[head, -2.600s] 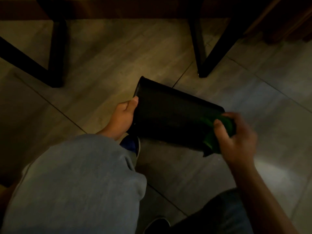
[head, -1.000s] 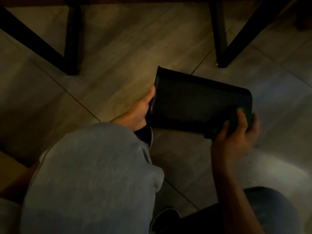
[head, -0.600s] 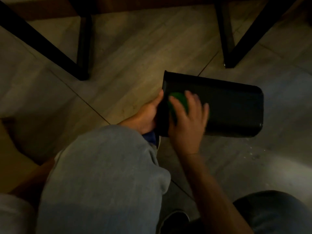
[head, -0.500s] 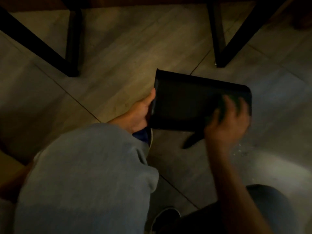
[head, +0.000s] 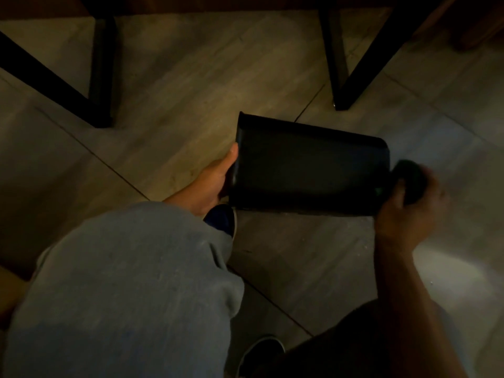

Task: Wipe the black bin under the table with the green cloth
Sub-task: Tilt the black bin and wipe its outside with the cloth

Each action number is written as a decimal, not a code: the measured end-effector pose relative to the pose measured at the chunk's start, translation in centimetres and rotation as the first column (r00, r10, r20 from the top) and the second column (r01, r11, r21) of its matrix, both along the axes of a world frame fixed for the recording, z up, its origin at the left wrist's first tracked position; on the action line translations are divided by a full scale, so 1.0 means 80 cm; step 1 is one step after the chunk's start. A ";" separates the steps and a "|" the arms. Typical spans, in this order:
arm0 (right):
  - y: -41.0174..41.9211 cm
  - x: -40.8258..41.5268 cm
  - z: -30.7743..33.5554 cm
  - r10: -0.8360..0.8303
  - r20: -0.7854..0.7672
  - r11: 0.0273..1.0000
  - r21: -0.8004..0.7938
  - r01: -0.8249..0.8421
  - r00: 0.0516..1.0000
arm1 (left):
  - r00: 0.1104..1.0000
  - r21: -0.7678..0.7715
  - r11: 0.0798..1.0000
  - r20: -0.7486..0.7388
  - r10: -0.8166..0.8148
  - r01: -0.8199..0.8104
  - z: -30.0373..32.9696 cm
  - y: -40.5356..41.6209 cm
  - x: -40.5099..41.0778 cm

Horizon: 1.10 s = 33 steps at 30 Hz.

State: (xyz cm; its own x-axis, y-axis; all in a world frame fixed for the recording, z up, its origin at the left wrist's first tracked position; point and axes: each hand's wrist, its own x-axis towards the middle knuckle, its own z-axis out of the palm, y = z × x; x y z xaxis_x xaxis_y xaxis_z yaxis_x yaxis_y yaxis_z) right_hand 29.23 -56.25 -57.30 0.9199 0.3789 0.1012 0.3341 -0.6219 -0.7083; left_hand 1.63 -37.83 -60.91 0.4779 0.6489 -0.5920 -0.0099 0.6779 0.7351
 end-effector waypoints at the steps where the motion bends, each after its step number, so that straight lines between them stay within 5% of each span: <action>1: 0.009 -0.016 0.013 0.105 0.039 0.994 -0.009 -0.105 0.994 | 1.000 0.000 1.000 0.020 -0.020 0.020 0.002 -0.001 -0.001; 5: 0.057 -0.109 0.027 0.464 0.073 0.886 -0.061 -0.460 0.883 | 1.000 -0.014 1.000 -0.001 -0.017 0.017 -0.003 0.001 -0.003; 9: 0.085 -0.182 0.014 0.617 0.169 0.787 -0.157 -0.597 0.769 | 0.995 0.026 0.999 -0.095 -0.035 0.038 -0.003 -0.005 -0.001; 20: 0.058 -0.013 0.012 0.310 0.114 0.939 -0.190 -0.286 0.944 | 0.940 0.153 0.960 -0.288 -0.184 0.235 0.007 0.004 -0.011; 25: 0.037 0.024 0.017 0.216 -0.063 0.961 -0.161 -0.223 0.974 | 0.894 0.317 0.885 -0.401 -0.200 0.340 0.020 -0.010 -0.036; 30: 0.026 0.016 0.010 0.155 -0.042 0.980 -0.119 -0.159 0.987 | 0.677 0.297 0.703 -0.649 -0.348 0.646 0.016 -0.036 -0.050; 33: 0.025 0.017 0.003 0.132 -0.076 0.988 -0.067 -0.137 0.988 | 0.731 0.372 0.725 -0.631 -0.261 0.580 0.020 -0.041 -0.042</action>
